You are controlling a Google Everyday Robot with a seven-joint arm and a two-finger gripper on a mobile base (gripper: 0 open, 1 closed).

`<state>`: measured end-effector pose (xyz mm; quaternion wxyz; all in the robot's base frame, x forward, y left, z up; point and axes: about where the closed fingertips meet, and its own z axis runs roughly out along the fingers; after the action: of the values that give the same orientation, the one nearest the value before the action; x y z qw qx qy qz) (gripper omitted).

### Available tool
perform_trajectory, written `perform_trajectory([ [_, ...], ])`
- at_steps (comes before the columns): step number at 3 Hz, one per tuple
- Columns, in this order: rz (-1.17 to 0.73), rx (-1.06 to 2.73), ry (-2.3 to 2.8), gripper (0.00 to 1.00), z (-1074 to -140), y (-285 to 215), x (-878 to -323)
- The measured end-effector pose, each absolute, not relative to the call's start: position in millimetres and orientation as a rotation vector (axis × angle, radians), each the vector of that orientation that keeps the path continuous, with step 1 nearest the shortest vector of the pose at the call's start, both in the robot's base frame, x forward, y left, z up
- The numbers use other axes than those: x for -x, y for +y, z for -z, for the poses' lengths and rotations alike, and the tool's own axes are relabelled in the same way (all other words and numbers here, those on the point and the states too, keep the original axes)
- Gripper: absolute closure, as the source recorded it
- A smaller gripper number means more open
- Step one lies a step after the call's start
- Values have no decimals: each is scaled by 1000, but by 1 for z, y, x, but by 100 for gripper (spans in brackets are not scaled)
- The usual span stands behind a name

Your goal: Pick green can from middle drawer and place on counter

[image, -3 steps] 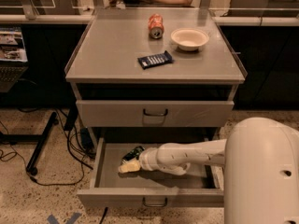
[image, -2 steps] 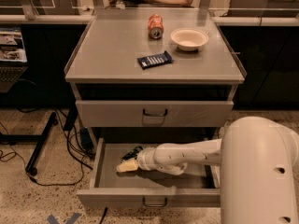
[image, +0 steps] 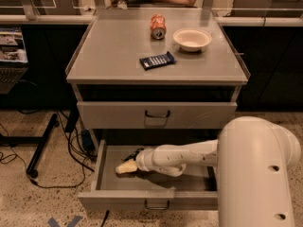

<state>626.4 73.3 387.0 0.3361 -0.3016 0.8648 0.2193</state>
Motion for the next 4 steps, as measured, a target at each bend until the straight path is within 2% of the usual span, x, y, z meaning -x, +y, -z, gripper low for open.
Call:
perform_trajectory([
  [2,-546,799,2295,3,-371,73,-622],
  [4,-546,799,2295,50,-371,73,-622],
])
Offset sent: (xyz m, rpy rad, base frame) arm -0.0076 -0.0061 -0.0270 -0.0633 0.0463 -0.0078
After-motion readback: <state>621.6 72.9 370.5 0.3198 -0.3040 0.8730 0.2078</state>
